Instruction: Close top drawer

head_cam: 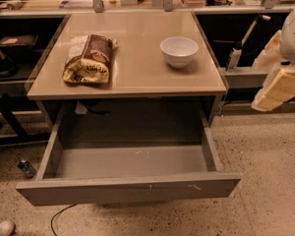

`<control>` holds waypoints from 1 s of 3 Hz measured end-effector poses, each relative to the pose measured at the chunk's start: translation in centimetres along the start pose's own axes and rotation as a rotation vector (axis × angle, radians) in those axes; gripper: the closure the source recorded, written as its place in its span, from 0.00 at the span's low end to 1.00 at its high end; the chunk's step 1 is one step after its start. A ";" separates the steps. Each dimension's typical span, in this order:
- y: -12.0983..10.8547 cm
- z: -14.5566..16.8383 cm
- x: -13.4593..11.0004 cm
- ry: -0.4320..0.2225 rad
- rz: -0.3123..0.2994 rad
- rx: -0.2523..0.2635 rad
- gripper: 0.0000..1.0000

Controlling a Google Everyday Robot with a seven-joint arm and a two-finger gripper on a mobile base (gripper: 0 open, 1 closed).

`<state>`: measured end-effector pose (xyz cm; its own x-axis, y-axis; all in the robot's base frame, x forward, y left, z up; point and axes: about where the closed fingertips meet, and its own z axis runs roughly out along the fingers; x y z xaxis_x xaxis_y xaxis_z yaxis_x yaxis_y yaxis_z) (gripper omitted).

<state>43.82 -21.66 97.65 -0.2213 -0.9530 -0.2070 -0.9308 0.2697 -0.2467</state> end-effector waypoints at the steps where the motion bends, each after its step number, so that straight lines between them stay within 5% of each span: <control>1: 0.0 0.0 0.0 0.000 0.000 0.000 0.66; 2: 0.0 0.0 0.0 0.000 0.000 0.000 0.89; 3: -0.3 -0.5 -0.2 0.008 -0.021 0.033 1.00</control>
Offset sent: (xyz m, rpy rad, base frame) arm 0.0000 0.0000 0.0000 0.0000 0.0000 0.0000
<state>44.00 -21.56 98.22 -0.2038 -0.9595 -0.1942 -0.9253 0.2536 -0.2819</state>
